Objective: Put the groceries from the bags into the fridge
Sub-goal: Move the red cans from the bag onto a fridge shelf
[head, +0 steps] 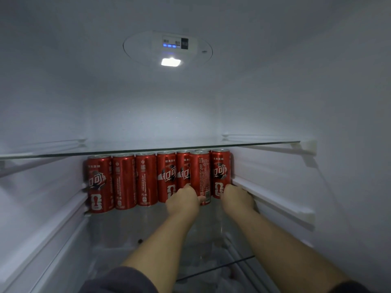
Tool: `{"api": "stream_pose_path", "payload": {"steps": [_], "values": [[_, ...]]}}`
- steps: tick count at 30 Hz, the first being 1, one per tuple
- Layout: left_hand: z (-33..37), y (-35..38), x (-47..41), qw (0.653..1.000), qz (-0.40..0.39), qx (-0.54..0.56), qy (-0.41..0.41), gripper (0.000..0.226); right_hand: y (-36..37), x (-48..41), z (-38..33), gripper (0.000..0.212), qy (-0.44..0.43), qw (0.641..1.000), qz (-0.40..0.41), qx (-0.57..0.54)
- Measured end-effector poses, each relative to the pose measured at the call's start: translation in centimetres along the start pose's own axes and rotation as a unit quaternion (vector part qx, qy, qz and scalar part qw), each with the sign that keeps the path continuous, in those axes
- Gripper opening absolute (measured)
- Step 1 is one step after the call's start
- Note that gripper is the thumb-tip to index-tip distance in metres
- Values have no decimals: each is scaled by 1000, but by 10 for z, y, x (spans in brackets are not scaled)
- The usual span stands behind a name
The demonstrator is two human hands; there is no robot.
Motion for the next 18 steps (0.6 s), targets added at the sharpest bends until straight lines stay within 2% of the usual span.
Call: {"api": "stream_pose_path", "payload": {"steps": [3, 6, 9, 12, 15, 18], "values": [[-1, 1, 0, 1000, -7, 0, 7, 53, 1, 1, 0, 25, -1, 1000, -4, -9], [-2, -1, 6, 999, -18, -27, 23, 63, -5, 9, -6, 24, -37, 999, -10, 3], [1, -14, 18, 994, -13, -99, 38, 72, -17, 30, -15, 31, -103, 991, -27, 85], [11, -41, 42, 983, 29, -172, 66, 63, -38, 65, -19, 37, -160, 974, -36, 155], [16, -74, 86, 984, 76, -137, 83, 54, -68, 110, -28, 41, -201, 952, -59, 223], [12, -100, 146, 984, 138, -48, 98, 56, -99, 163, -31, 58, -228, 922, -69, 304]]}}
Point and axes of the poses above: each hand's wrist, its own x-axis away from the middle knuckle, its own y-axis out of the palm, z = x × y, the point moved 8 cm from there along -x, towards the middle knuckle, and after that the axes turned 14 degrees about -y, right-handed, at the moved point
